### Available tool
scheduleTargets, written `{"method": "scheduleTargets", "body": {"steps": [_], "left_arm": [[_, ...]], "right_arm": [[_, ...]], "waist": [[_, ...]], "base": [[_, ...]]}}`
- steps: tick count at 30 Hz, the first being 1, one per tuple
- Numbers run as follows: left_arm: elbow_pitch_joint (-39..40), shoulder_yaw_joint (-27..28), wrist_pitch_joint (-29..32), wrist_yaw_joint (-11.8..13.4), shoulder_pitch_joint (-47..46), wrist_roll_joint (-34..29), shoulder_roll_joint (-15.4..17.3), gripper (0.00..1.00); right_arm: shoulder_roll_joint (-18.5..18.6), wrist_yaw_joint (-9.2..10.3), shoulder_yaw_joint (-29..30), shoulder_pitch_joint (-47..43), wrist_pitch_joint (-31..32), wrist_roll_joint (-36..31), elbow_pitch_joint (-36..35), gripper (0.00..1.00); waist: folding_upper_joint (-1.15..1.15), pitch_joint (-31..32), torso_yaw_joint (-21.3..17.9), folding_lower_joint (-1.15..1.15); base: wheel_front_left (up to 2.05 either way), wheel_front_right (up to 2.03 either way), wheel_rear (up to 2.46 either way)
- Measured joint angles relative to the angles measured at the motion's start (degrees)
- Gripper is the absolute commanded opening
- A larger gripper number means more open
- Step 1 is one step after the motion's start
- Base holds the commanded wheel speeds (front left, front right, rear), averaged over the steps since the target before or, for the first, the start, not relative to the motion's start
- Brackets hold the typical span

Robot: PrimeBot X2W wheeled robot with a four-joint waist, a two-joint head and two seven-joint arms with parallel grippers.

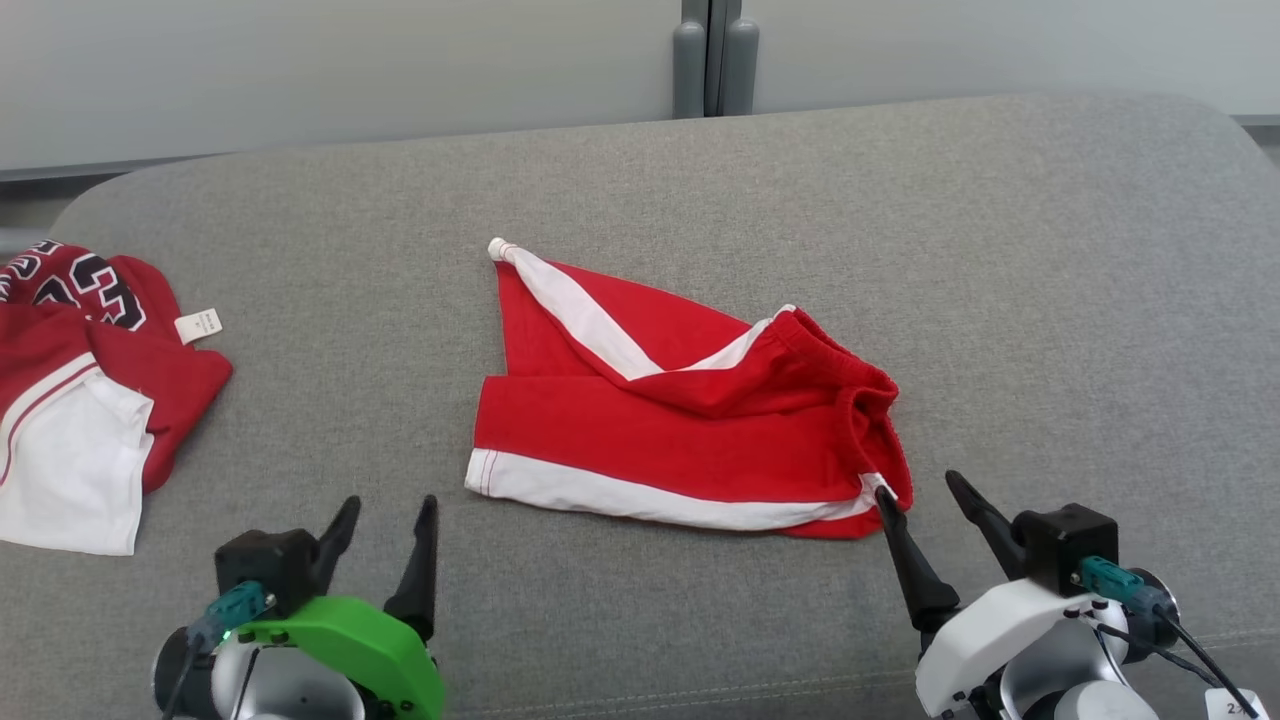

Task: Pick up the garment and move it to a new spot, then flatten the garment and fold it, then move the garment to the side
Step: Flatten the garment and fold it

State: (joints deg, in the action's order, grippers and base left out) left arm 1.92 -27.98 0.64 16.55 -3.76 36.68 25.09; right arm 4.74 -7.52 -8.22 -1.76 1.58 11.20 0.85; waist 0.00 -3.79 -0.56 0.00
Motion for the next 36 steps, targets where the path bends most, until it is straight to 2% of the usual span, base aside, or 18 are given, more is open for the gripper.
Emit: {"method": "scheduleTargets", "body": {"steps": [6,13,28,29,31,32,33,34,35,36], "left_arm": [[-1.9,-3.4,6.9,-3.4,-3.1,2.9,-1.2,1.00],[-6.2,-4.7,10.2,-6.7,-8.6,4.5,-2.7,1.00],[-18.4,-4.6,10.9,-12.6,-17.9,7.2,-5.5,1.00],[-18.8,-4.7,10.9,-13.2,-18.2,7.6,-5.8,1.00],[-19.8,-4.9,10.5,-13.7,-18.6,7.7,-6.3,1.00],[-20.3,-5.0,10.4,-14.0,-18.9,7.7,-6.3,0.99],[-20.7,-4.9,10.2,-14.4,-19.1,7.9,-6.4,0.62],[-21.0,-4.9,9.4,-14.4,-19.3,7.9,-6.6,0.33],[-21.4,-4.9,9.3,-14.5,-19.5,7.9,-6.7,0.00],[-21.8,-5.0,9.2,-14.6,-19.5,7.9,-6.8,0.00]], "right_arm": [[2.0,0.00,-2.2,1.2,3.2,0.9,1.5,1.00],[3.9,0.00,-4.1,4.4,5.7,1.1,2.0,1.00],[6.1,0.00,-5.9,9.3,9.3,0.7,2.6,1.00],[6.1,0.00,-6.0,9.5,9.5,0.8,2.7,0.98],[6.3,0.00,-6.1,9.7,9.5,0.8,2.7,0.50],[6.3,0.00,-6.2,9.9,9.7,0.8,2.8,0.44],[6.3,0.00,-6.3,10.0,9.8,0.9,2.8,0.19],[6.3,0.00,-6.4,10.1,9.8,1.0,2.8,0.00],[6.2,0.00,-6.4,10.2,9.9,1.1,2.8,0.00],[6.2,0.00,-6.3,10.1,9.9,1.5,2.7,0.00]], "waist": [[0.00,-2.1,0.4,0.00],[0.00,-5.6,0.8,0.00],[0.00,-13.3,1.2,0.00],[0.00,-13.6,1.2,0.00],[0.00,-14.1,1.1,0.00],[0.00,-14.3,1.1,0.00],[0.00,-14.4,1.0,0.00],[0.00,-14.5,0.9,0.00],[0.00,-14.5,0.8,0.00],[0.00,-14.5,0.7,0.00]], "base": [[0.00,0.00,0.00],[0.00,0.00,0.00],[0.00,0.00,0.00],[0.00,0.00,0.00],[0.00,0.00,0.00],[0.00,0.00,0.00],[0.00,0.00,0.00],[0.00,0.00,0.00],[0.00,0.00,0.00],[0.00,0.00,0.00]]}}
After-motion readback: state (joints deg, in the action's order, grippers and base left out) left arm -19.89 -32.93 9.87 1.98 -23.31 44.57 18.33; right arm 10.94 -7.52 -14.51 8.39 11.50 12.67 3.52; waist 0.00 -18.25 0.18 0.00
